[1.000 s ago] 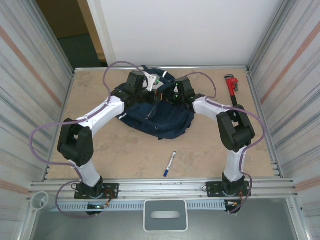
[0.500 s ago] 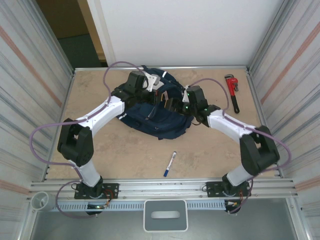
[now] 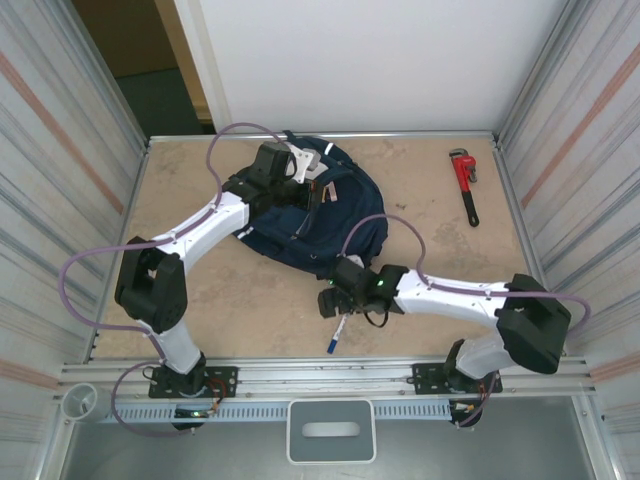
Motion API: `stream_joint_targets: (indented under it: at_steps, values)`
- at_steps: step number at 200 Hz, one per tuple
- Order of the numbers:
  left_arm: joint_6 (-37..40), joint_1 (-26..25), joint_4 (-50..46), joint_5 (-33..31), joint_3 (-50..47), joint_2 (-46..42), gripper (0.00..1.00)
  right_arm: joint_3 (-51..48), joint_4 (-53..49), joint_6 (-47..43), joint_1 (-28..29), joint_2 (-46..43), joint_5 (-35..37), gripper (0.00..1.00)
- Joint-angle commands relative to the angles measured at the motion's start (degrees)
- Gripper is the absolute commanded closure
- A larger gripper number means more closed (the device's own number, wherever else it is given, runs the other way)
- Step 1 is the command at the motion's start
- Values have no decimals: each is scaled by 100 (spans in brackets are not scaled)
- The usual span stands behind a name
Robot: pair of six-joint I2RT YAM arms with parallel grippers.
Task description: Pack the student bag
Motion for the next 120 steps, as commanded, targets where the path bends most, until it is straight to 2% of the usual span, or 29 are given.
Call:
stream_joint_targets:
  at_steps: [1, 20, 49, 63, 94, 120]
  values:
    - [-6, 1, 132, 171, 116, -234, 100, 167, -449, 810, 432, 463, 627, 4]
    - [2, -17, 152, 153, 56, -274, 100, 304, -534, 1027, 638, 867, 702, 6]
    - [13, -21, 163, 110, -20, -354, 100, 283, -499, 1186, 690, 1146, 565, 13]
    - [20, -26, 172, 100, -37, -381, 100, 247, -417, 1144, 691, 1175, 447, 24]
    - [3, -26, 215, 90, -77, -420, 100, 182, -384, 1021, 624, 1118, 348, 55]
    - [-25, -26, 250, 99, -108, -412, 100, 42, -268, 972, 454, 1020, 298, 72]
